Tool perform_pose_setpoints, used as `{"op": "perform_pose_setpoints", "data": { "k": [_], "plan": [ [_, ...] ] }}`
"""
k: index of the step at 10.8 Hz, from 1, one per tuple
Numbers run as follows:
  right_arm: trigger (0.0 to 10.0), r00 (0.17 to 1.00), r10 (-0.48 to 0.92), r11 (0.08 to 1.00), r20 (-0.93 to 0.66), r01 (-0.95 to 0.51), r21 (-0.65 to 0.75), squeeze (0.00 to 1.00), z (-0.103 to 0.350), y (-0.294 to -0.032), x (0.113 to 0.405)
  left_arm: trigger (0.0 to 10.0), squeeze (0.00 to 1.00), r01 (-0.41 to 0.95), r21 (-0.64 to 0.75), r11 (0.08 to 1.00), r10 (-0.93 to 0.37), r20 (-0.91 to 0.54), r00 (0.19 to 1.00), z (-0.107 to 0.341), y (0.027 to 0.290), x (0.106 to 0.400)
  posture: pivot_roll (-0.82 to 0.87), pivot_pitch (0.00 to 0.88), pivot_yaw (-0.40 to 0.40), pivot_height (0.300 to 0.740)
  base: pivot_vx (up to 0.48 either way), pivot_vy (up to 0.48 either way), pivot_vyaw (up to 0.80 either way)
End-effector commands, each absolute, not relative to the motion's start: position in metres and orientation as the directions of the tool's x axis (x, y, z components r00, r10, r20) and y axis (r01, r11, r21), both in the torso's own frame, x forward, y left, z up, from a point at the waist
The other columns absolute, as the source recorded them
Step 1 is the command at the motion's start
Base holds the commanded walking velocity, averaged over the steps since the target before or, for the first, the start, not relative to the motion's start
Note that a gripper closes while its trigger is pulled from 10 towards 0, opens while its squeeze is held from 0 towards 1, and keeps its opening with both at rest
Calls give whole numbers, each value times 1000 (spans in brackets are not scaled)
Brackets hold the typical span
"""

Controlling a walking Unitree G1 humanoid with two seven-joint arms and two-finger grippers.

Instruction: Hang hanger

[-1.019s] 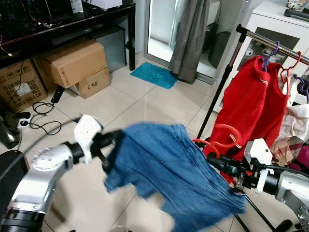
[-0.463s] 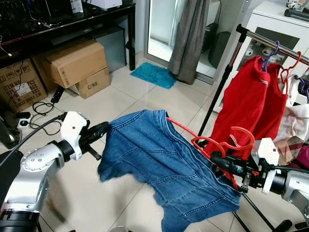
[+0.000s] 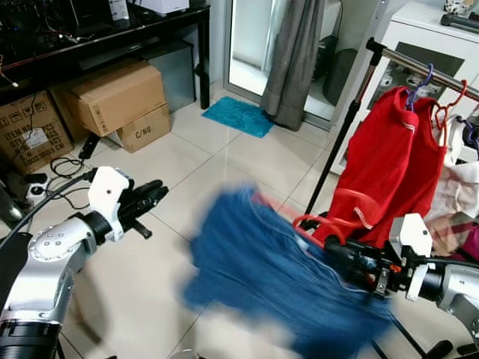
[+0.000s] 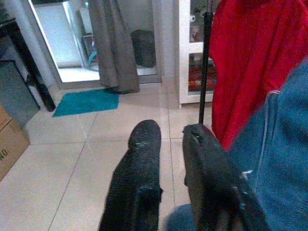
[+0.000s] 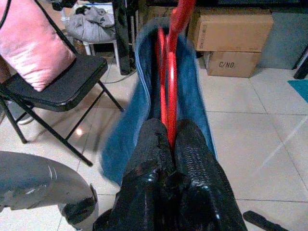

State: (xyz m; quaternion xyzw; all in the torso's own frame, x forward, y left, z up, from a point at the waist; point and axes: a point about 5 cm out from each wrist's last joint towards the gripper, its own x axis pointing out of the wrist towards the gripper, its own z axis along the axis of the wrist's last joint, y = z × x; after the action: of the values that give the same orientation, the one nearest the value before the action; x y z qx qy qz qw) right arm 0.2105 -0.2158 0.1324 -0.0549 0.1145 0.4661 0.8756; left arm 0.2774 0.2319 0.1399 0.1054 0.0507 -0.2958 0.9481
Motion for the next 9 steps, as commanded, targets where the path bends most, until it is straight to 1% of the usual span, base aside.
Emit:
{"op": "perform_pose_setpoints", "data": {
  "k": [1, 2, 3, 4, 5, 6, 7, 9],
  "plan": [
    [10000, 566, 786, 580, -248, -814, -17, 0, 138, -220, 213, 10000, 0, 601, 165, 782, -585, -142, 799, 147, 231, 274, 31, 16, -30, 740, 0, 0, 0],
    [10000, 584, 771, 599, -255, -800, -19, 0, 137, -222, 214, 10000, 0, 623, 156, 766, -603, -161, 782, 145, 230, 271, 32, 16, -30, 740, 0, 0, 0],
    [10000, 626, 731, 648, -272, -761, -10, 0, 132, -225, 219, 10000, 0, 621, 159, 768, -597, -177, 783, 143, 230, 268, 35, 19, -28, 740, 0, 0, 0],
    [10000, 638, 722, 660, -269, -751, -8, 0, 131, -225, 219, 10000, 0, 614, 163, 773, -589, -178, 788, 143, 231, 268, 35, 19, -28, 740, 0, 0, 0],
    [10000, 692, 672, 717, -264, -697, 1, 0, 125, -227, 220, 10000, 0, 584, 174, 793, -556, -185, 810, 143, 232, 267, 39, 20, -26, 740, 0, 0, 0],
    [10000, 743, 603, 777, -292, -629, 4, 0, 118, -230, 222, 10000, 0, 548, 180, 817, -518, -187, 834, 143, 232, 267, 42, 21, -23, 740, 0, 0, 0],
    [10000, 796, 512, 844, -323, -537, 14, 0, 108, -233, 221, 10000, 0, 516, 168, 840, -489, -179, 854, 142, 225, 263, 41, 24, -18, 740, 0, 0, 0],
    [10000, 841, 434, 892, -322, -452, 22, 0, 104, -233, 213, 10000, 0, 477, 172, 862, -442, -208, 873, 134, 216, 252, 39, 29, -17, 740, 0, 0, 0]
  ]
}}
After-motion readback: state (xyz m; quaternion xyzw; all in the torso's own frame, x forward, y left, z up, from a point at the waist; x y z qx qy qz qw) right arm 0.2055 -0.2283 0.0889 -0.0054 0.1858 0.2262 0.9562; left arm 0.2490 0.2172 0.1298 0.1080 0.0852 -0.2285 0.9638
